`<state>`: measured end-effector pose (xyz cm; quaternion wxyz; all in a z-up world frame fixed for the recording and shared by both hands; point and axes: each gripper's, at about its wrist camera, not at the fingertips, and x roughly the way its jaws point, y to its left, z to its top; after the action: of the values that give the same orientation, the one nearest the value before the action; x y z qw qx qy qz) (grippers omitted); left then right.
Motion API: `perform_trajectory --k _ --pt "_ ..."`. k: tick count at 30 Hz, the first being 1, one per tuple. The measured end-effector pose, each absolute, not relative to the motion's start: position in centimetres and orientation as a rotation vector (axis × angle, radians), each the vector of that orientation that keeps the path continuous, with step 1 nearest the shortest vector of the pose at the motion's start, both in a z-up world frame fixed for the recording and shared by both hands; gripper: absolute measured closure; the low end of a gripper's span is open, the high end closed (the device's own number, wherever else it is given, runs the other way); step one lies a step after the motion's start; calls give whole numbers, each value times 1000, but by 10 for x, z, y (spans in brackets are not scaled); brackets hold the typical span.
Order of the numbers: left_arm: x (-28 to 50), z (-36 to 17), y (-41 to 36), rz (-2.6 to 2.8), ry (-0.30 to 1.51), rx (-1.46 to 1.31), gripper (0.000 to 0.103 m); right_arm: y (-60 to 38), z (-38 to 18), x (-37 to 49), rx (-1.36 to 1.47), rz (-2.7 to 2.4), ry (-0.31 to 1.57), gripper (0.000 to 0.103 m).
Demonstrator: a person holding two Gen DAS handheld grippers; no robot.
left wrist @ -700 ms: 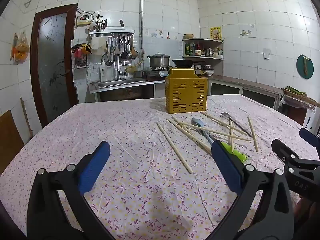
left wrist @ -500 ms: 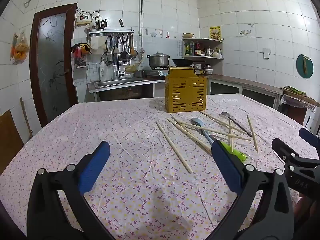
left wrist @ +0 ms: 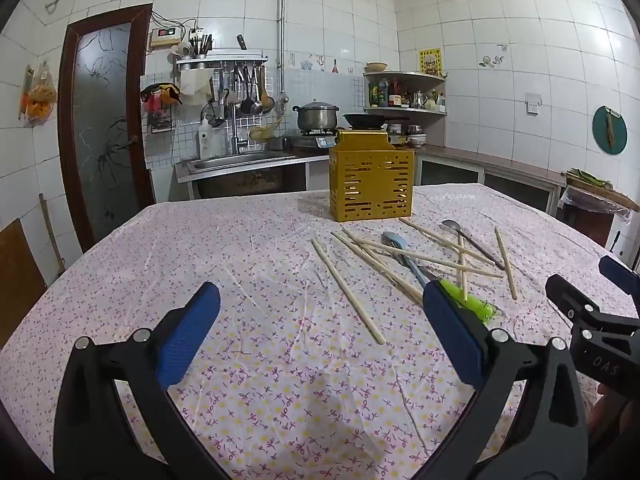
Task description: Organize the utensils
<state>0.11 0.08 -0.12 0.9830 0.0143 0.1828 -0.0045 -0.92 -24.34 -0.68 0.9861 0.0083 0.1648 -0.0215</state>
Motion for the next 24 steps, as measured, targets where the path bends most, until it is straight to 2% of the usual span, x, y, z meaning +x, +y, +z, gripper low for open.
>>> perform_trajectory --k 24 --pt "6 -6 0 -7 382 26 5 -248 -14 -6 37 -46 342 4"
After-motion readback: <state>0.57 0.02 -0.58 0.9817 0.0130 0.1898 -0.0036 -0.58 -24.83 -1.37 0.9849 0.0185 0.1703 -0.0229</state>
